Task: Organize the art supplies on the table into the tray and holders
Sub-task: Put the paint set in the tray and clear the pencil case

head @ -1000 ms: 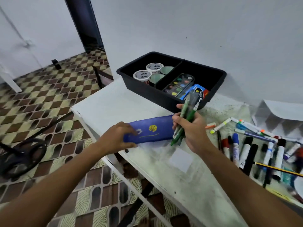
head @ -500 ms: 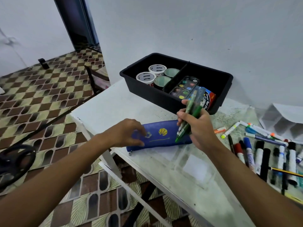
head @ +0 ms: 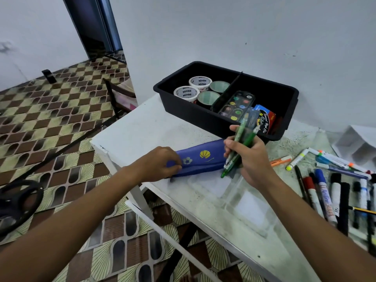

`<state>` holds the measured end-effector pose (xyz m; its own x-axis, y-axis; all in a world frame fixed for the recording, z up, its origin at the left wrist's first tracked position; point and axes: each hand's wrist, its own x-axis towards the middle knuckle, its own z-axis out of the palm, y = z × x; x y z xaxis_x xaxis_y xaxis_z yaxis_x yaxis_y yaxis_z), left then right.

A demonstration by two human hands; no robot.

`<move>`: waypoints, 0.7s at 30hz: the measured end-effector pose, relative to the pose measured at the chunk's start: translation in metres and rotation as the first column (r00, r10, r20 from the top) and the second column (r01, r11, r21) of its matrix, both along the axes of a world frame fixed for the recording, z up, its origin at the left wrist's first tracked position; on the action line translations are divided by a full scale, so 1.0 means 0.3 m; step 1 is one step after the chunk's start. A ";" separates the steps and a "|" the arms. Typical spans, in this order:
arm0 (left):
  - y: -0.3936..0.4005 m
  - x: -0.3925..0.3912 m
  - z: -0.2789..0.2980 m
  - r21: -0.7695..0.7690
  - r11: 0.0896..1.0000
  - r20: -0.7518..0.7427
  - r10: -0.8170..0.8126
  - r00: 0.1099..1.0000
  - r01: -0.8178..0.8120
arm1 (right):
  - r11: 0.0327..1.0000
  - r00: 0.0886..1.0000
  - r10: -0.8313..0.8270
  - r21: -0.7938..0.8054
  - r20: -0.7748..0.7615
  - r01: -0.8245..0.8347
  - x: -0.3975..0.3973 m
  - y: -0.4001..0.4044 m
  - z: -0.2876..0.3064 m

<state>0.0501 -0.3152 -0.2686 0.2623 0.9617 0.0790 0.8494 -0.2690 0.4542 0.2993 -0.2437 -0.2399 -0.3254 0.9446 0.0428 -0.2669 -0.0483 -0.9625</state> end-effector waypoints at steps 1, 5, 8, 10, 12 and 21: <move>0.003 -0.001 0.003 0.019 1.000 -0.007 0.019 1.000 -0.019 | 1.000 1.000 0.002 -0.005 -0.009 -0.003 -0.006 -0.001 0.000; 0.007 -0.004 0.020 0.116 0.992 -0.017 0.047 0.999 -0.045 | 0.999 0.998 0.025 -0.021 -0.052 -0.026 -0.032 0.000 0.009; 0.011 -0.010 0.044 0.183 0.983 -0.011 0.031 0.999 -0.029 | 0.999 0.997 0.032 -0.001 -0.063 -0.032 -0.058 0.009 0.018; 0.018 -0.015 0.058 0.221 0.975 -0.041 0.004 0.999 0.005 | 0.999 0.996 0.041 0.008 -0.077 -0.041 -0.076 0.016 0.027; 0.030 -0.020 0.067 0.225 0.974 -0.060 0.004 0.998 0.009 | 0.999 0.995 0.047 0.008 -0.093 -0.046 -0.097 0.020 0.039; 0.058 -0.053 0.124 0.061 0.994 0.062 0.088 0.994 -0.092 | 0.988 0.969 0.108 0.131 -0.221 -0.080 -0.239 0.034 0.154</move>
